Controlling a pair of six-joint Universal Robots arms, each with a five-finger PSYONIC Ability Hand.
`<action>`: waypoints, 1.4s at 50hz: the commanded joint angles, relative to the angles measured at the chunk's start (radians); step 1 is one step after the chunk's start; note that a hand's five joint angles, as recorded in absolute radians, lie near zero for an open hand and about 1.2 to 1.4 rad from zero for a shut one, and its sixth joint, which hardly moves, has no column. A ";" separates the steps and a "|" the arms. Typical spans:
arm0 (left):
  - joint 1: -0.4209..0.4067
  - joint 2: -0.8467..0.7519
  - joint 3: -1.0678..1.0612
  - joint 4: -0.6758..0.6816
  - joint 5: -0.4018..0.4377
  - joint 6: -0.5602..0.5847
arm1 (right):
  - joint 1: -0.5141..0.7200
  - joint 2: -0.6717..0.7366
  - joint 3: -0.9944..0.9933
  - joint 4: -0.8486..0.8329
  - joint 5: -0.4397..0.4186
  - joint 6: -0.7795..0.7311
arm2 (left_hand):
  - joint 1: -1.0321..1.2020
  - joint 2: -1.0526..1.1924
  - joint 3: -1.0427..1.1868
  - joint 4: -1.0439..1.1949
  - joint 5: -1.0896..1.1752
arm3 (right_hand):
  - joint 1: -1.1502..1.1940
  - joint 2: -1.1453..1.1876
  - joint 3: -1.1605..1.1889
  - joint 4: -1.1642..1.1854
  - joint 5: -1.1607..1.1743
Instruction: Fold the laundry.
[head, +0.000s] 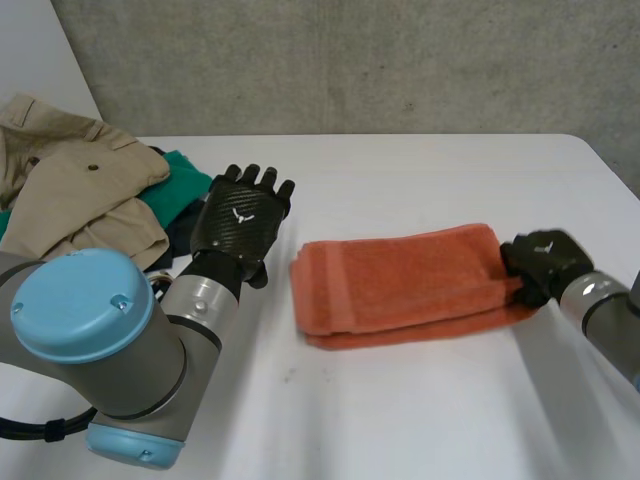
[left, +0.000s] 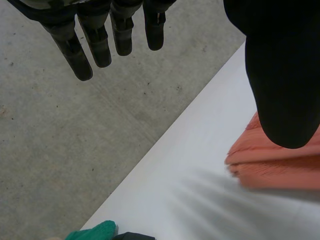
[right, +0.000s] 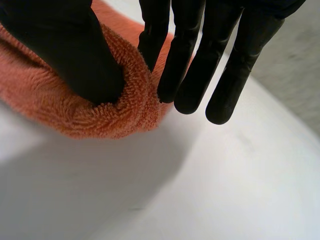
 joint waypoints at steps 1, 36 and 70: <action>0.008 0.028 -0.008 0.000 -0.007 0.000 | 0.232 -0.071 -0.112 0.003 0.073 -0.143 | -0.013 -0.023 -0.029 -0.022 -0.041 | 0.480 0.228 0.214 0.208 0.252; -0.144 -0.190 0.377 -0.305 -0.021 -0.344 | 0.299 -0.063 -0.176 0.147 -0.062 0.517 | 0.025 0.015 0.009 0.016 -0.003 | -0.742 -0.994 -1.008 -1.014 -0.969; -0.047 -0.075 0.420 -0.503 0.209 -0.356 | 0.270 -0.041 -0.160 0.153 0.004 0.509 | 0.019 0.009 0.003 0.010 -0.009 | -0.742 -0.994 -1.008 -1.014 -0.969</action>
